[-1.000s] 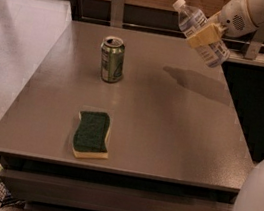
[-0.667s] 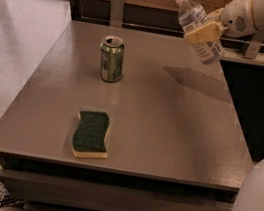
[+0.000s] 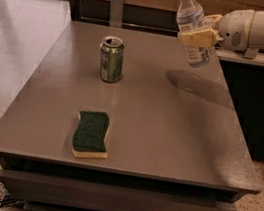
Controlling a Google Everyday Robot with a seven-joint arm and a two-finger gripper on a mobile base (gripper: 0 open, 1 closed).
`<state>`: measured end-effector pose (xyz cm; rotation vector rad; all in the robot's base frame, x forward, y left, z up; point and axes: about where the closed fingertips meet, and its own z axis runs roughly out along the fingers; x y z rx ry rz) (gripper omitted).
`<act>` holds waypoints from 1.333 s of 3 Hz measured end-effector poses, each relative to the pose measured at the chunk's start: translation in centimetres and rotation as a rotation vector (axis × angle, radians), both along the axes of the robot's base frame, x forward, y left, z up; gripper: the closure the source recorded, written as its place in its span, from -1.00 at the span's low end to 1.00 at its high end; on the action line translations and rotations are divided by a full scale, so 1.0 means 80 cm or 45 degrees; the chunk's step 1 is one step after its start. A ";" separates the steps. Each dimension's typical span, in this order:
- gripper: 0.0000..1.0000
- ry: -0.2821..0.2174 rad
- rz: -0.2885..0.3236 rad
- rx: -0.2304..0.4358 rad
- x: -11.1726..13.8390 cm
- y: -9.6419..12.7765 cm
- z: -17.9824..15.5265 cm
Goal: Place blue plastic bottle upright
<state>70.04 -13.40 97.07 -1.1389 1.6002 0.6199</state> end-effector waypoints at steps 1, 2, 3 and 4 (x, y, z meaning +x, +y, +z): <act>1.00 -0.004 0.030 0.102 -0.002 0.023 -0.014; 1.00 0.023 0.021 0.216 0.002 0.034 -0.031; 1.00 0.047 0.007 0.276 0.007 0.035 -0.042; 1.00 0.057 -0.026 0.350 0.016 0.025 -0.064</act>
Offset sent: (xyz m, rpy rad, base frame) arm 0.0002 0.0296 -0.0310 0.2228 0.0198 0.0080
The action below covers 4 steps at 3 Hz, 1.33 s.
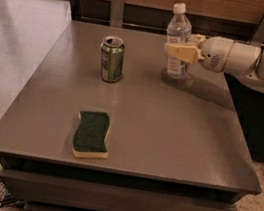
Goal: Place blue plastic bottle upright
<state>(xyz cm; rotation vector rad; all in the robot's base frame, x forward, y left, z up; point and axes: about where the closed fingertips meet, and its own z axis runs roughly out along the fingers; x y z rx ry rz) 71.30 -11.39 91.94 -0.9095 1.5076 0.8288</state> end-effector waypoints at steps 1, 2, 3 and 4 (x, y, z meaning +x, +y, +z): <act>1.00 -0.005 -0.047 0.046 0.005 -0.017 -0.024; 1.00 -0.002 -0.079 0.074 0.005 -0.029 -0.039; 0.68 -0.002 -0.079 0.074 0.005 -0.029 -0.036; 0.06 -0.002 -0.079 0.075 0.005 -0.029 -0.035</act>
Offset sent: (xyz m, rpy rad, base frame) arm 0.0036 -0.0503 -0.0550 0.0983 0.0024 -0.1192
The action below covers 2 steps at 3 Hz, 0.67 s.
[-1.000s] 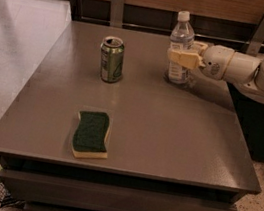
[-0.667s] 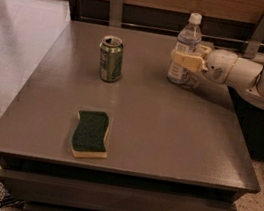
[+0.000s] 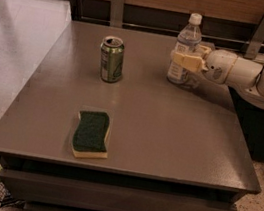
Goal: Place blue plastic bottle upright
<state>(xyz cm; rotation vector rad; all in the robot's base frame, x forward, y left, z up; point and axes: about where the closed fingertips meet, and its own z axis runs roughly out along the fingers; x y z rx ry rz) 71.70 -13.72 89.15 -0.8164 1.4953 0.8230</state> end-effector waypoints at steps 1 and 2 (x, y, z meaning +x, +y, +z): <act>-0.56 0.000 0.000 0.000 0.000 0.000 0.001; -1.00 0.000 0.002 0.000 0.000 0.001 0.001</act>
Offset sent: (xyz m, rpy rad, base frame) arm 0.0000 0.0000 0.0005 0.0000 0.0000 0.0000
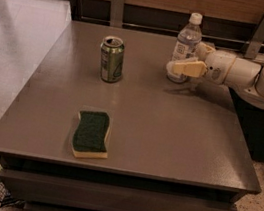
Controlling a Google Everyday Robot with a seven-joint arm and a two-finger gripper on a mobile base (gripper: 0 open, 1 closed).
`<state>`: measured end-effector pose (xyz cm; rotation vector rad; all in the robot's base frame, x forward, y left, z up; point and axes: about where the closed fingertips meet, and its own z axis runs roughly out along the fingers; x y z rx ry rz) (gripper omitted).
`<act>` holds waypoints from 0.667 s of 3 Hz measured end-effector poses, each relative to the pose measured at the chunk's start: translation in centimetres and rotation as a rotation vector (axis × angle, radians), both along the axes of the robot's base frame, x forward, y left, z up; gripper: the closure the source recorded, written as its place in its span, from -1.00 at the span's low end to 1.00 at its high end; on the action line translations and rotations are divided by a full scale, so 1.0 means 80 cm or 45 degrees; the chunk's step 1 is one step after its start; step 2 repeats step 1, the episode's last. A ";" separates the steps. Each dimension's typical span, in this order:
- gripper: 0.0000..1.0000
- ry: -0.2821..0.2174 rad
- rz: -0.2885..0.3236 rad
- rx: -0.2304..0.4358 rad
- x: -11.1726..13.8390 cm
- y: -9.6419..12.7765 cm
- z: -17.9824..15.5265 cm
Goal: Place blue plastic bottle upright
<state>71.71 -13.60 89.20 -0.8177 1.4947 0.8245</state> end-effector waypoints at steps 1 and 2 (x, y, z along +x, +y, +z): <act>-1.00 0.000 0.000 0.000 0.000 0.000 0.000; -1.00 0.000 0.000 0.000 0.000 0.000 0.000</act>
Offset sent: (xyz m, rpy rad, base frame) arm 0.0000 0.0000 0.0000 0.0000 0.0000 0.0000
